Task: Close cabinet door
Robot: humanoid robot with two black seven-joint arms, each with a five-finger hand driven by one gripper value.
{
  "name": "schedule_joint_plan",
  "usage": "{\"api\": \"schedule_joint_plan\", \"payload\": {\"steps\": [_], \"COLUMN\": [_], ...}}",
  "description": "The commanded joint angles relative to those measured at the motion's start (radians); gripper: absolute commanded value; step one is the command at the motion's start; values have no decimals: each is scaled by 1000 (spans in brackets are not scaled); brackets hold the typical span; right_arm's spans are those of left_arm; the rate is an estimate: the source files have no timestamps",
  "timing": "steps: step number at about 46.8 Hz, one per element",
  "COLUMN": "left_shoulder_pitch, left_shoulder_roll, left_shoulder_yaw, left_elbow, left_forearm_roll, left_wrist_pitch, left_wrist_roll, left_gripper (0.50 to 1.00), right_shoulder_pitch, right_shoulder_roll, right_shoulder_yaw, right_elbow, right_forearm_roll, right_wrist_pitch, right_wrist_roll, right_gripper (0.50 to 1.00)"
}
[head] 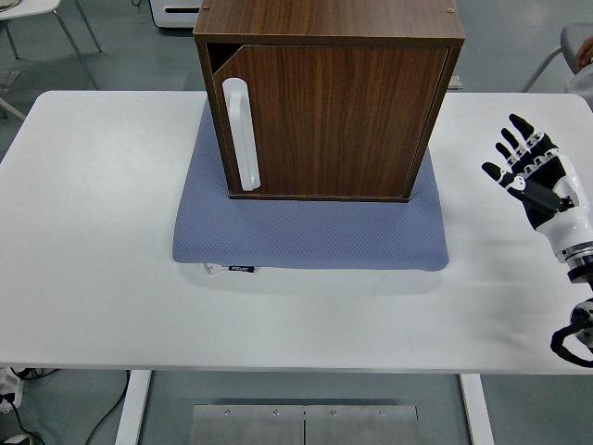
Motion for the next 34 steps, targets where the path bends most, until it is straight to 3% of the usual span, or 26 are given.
{"api": "schedule_joint_plan", "payload": {"steps": [1, 12, 34], "left_shoulder_pitch": [0, 0, 0], "left_shoulder_roll": [0, 0, 0], "left_shoulder_yaw": [0, 0, 0], "left_elbow": [0, 0, 1], "left_forearm_roll": [0, 0, 0], "left_wrist_pitch": [0, 0, 0], "left_wrist_roll": [2, 0, 0], "left_gripper": [1000, 1000, 1000], "right_shoulder_pitch": [-10, -50, -85], "right_shoulder_roll": [-18, -69, -72], "right_shoulder_yaw": [0, 3, 9], "right_elbow": [2, 16, 49], "right_forearm_roll": [0, 0, 0], "right_wrist_pitch": [6, 35, 33], "right_wrist_roll": [3, 10, 21], "right_gripper": [1000, 1000, 1000]}}
